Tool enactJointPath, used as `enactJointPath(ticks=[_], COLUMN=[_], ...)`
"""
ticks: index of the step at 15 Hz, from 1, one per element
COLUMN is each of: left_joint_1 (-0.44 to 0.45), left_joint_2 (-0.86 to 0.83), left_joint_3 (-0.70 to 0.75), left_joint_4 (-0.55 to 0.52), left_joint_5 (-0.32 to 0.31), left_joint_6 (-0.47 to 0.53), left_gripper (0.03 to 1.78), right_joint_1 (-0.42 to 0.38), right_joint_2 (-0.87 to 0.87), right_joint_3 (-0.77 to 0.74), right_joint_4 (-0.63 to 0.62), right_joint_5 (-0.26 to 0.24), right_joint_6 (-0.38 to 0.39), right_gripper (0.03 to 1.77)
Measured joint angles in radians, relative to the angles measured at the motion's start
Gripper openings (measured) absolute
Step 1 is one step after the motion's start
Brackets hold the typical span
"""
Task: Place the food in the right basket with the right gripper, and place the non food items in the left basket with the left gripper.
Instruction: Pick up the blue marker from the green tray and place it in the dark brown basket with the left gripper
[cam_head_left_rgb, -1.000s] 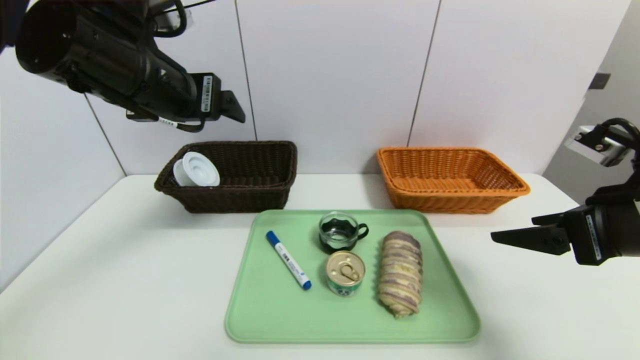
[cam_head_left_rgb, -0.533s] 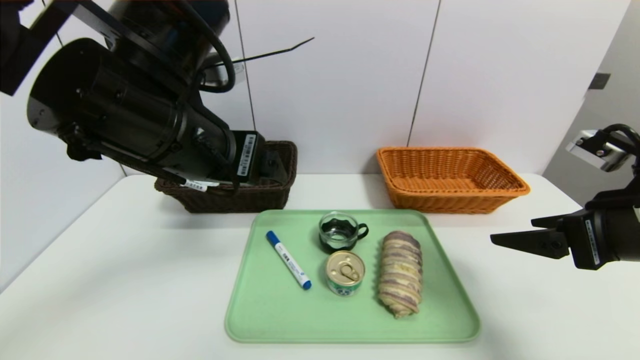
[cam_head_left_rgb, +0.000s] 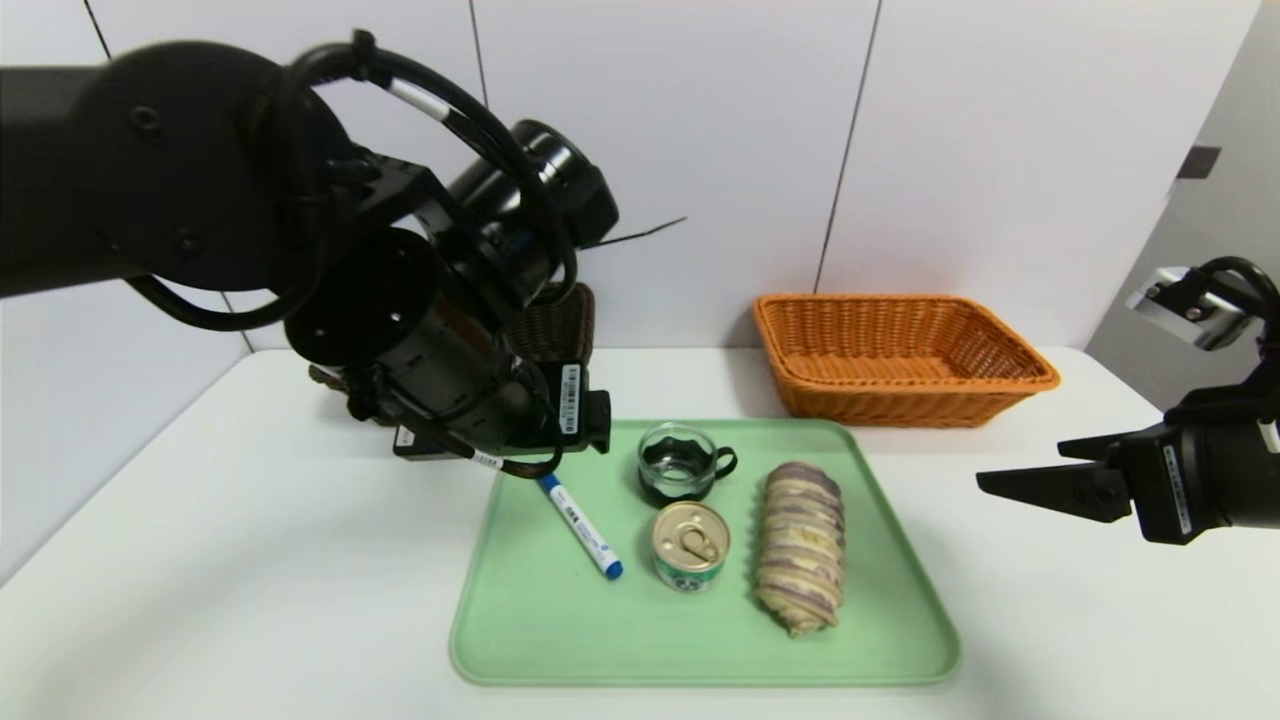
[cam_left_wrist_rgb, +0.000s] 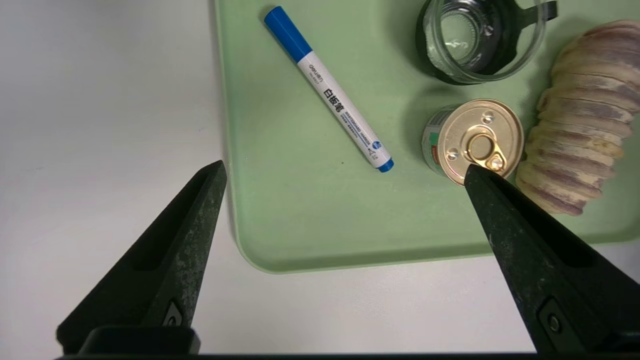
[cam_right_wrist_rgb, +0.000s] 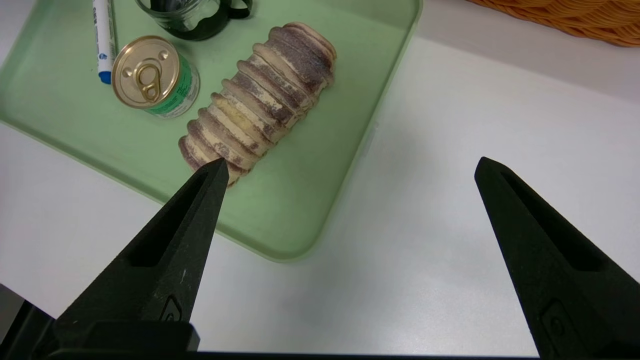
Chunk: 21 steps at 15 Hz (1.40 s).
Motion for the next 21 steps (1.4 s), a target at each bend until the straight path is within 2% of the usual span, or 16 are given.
enactJointPath(ticks=[9,12,21], left_joint_1=[0.014,0.028,0.055], left_joint_2=[0.196,0.248,0.320], left_joint_3=[-0.010,-0.011,-0.012], left_joint_4=[-0.019,-0.053,-0.054], left_joint_5=[0.036,0.036,0.035], left_joint_6=[-0.012,-0.013,-0.029], left_gripper=[1.69,1.69,1.69], right_joint_1=[-0.038,-0.059,-0.074], right_joint_2=[-0.003,-0.006,-0.007], right_joint_3=[0.026,0.031,0.033], right_joint_4=[-0.004,-0.005,-0.005], right_joint_5=[0.002,0.018,0.025], right_joint_6=[-0.003,-0.002,-0.004], right_gripper=[1.70,1.70,1.70])
